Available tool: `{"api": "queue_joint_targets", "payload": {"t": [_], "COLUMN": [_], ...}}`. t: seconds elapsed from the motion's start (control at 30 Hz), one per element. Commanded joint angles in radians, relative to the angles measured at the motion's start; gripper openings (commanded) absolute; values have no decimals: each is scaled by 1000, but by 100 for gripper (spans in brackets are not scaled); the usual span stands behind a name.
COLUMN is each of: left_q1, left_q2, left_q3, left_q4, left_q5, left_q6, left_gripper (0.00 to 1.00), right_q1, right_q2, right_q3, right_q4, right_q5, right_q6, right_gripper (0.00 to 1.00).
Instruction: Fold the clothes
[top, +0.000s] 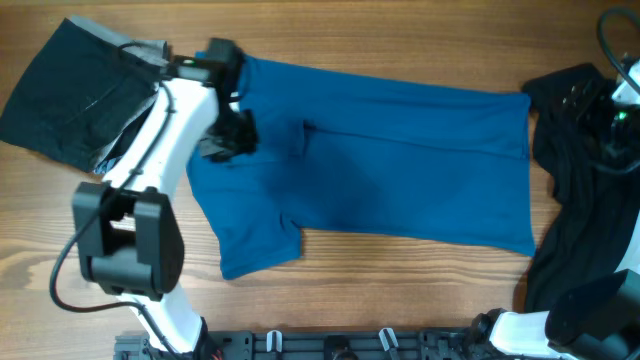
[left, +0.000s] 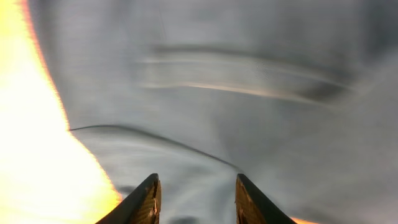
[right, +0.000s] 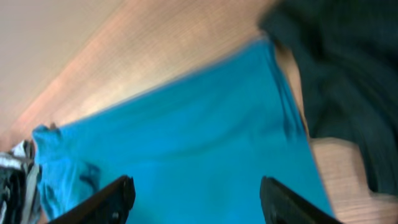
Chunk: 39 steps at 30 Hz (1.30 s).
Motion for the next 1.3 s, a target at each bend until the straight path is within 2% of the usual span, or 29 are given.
{"api": "queue_joint_targets", "payload": {"t": [0.0,0.17,0.33,0.47,0.53,0.63,0.77,0.93,1.1,1.17,1.27], "left_q1": [140,248,252,253,253,250,249,213,102,75,55], "left_q2": [-14,-15,-14,-14,-15,-45,-219,-398,-384,-384,-383], "left_q3": [-59,-178,-354,-445,-451,-443,-441,-452,-587,-639,-713], "left_q4": [-10,26,180,277,271,218,168,98,144,181,244], "left_q5": [-34,-33,11,17,51,191,189,189,190,192,224], "left_q6": [-35,-31,-31,-31,-26,49,48,44,-10,-26,-47], "left_gripper": [39,40,40,40,39,36,37,42,49,60,63], "right_q1": [6,6,6,6,6,6,6,5,-11,-18,-35], "right_q2": [1,1,1,1,1,1,1,1,1,1,1], "right_q3": [-24,-192,-401,-457,-460,-462,-472,-569,-675,-689,-697], "right_q4": [-91,-35,88,105,102,93,72,121,169,177,211], "right_q5": [204,244,248,285,293,303,317,436,436,439,437], "right_q6": [60,112,137,161,161,165,166,272,296,315,322], "right_gripper": [69,72,72,72,73,73,73,73,73,75,77]}}
